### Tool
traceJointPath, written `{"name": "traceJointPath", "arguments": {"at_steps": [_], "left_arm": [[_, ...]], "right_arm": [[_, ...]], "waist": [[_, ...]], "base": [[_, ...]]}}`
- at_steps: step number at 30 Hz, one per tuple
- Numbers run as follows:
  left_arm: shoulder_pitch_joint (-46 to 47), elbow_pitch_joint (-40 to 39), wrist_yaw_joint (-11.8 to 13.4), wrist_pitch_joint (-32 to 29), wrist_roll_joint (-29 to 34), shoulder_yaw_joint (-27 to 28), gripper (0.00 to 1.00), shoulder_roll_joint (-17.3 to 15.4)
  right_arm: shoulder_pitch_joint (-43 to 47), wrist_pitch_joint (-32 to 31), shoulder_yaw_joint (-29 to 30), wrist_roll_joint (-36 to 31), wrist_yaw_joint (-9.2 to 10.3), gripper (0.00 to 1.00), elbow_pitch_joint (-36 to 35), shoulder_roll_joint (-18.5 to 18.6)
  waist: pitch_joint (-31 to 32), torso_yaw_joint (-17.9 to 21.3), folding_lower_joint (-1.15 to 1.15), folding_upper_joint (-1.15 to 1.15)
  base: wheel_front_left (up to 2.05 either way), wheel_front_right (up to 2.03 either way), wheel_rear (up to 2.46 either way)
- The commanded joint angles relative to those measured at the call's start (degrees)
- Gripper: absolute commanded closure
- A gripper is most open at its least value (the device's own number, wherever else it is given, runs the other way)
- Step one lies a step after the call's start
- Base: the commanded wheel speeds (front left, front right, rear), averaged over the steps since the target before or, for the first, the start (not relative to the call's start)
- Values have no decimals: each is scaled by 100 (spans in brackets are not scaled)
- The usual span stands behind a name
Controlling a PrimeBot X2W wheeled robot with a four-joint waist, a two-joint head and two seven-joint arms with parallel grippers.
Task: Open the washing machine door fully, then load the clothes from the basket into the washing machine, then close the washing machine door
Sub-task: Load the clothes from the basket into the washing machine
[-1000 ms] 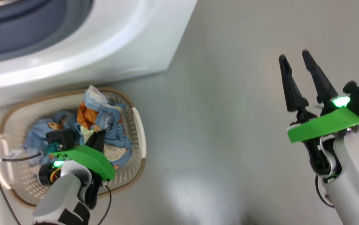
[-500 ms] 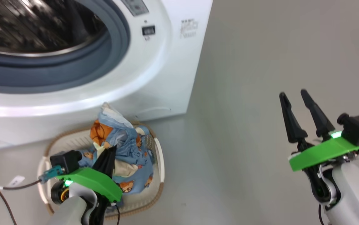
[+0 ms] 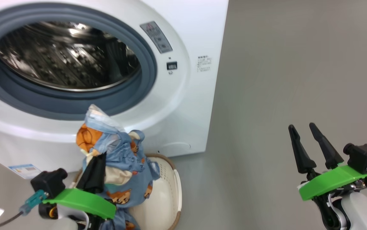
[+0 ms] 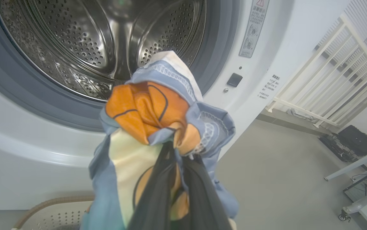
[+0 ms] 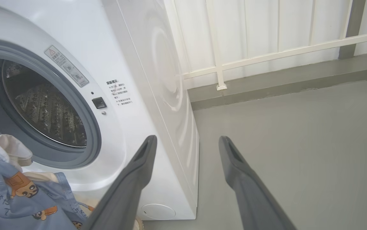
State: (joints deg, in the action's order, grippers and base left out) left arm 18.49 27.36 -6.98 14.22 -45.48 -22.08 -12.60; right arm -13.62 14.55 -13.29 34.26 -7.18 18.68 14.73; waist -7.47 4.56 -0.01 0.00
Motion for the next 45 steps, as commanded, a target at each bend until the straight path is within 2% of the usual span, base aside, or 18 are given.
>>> {"name": "traceJointPath", "arguments": {"at_steps": [1,7,13,21,35,45], "left_arm": [[10,-255,47,77,139,280,100,-103],[-415,-907,432,77,598,733,100,-111],[-689,-1420,630,77,749,886,100,-193],[-782,-1673,818,50,820,878,100,-230],[-454,-1383,922,15,878,907,100,-226],[850,-341,685,10,861,1004,100,-325]], "right_arm": [[67,45,-73,-42,-31,0,-100,98],[211,45,-84,-57,-31,0,-70,126],[259,45,-108,-55,-31,0,-78,152],[226,45,-142,-52,-31,0,-113,208],[173,45,-205,-83,-31,0,-222,306],[-92,45,-275,-77,-31,0,-433,420]], "waist": [[315,-153,1,0],[579,-178,1,0],[654,-162,1,0],[576,-129,1,0],[429,-77,1,0],[-201,154,1,0]], "base": [[0,0,0],[0,0,0],[0,0,0],[0,0,0],[0,0,0],[0,0,0]]}}
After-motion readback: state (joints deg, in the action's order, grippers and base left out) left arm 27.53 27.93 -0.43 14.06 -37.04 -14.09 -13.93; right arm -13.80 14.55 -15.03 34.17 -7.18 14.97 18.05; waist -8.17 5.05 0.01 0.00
